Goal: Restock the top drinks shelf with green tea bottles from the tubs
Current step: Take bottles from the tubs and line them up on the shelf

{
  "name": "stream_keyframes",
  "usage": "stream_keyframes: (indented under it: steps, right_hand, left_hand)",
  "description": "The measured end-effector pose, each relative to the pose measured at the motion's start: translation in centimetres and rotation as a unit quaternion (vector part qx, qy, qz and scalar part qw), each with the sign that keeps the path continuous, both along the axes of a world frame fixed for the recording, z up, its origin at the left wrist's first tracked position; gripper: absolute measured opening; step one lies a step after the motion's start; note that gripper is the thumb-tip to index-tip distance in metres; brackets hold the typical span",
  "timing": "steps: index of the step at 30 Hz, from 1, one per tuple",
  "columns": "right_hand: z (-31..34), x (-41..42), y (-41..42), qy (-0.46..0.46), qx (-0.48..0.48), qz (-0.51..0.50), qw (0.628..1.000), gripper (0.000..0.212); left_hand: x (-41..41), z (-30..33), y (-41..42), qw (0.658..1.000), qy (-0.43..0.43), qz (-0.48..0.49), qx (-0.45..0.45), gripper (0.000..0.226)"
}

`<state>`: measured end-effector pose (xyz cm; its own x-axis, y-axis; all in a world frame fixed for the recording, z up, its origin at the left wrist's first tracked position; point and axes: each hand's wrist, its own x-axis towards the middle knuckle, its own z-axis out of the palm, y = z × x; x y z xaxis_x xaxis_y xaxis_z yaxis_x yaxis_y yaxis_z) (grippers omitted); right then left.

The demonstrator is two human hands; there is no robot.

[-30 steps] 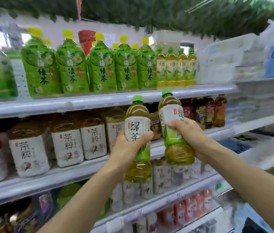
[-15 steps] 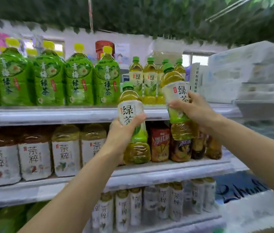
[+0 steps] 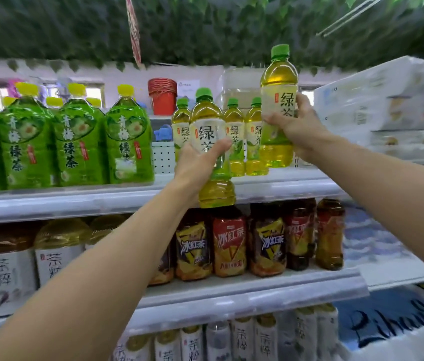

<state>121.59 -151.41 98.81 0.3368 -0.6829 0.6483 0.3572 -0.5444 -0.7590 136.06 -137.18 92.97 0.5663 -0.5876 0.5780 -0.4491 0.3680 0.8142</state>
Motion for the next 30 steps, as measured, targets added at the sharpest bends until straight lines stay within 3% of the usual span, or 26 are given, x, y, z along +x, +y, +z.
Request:
stream_keyframes:
  steps: [4,9,14,18,20,23,25,30]
  right_hand:
    - [-0.4,1.5,-3.3,-0.022,0.014,-0.034,0.999,0.068]
    - [-2.4,2.6,-6.2,0.005,0.017,-0.056,0.998,0.068]
    - [-2.9,2.5,-7.9,0.055,0.012,-0.073,0.996,0.071]
    - [-3.7,1.6,-8.2,0.184,-0.017,-0.103,0.977,0.058]
    - [-4.7,1.2,-8.8,0.208,-0.032,-0.12,0.97,0.045]
    - [-5.1,0.7,-10.0,0.211,-0.037,-0.161,0.963,0.041]
    - [-5.0,0.3,-10.7,0.219,-0.039,-0.186,0.957,0.038]
    - [-4.6,0.0,-12.0,0.237,-0.013,-0.225,0.945,0.056]
  left_hand:
    - [0.9,-0.2,-1.6,1.0,-0.019,0.01,0.023,0.066]
    - [1.8,-0.5,-2.8,0.999,0.009,0.041,0.032,0.042]
    - [1.9,-0.4,-3.8,0.997,0.033,0.063,0.042,0.048]
    - [2.0,-0.5,-4.1,0.997,0.042,0.049,0.035,0.063]
    - [2.2,-0.5,-4.2,0.997,0.04,0.048,0.034,0.07]
    - [2.3,-0.5,-4.3,0.997,0.036,0.058,0.033,0.074]
    - [2.3,-0.5,-4.4,0.997,0.039,0.065,0.034,0.07]
    - [2.2,-0.4,-4.5,0.996,0.057,0.06,0.04,0.044]
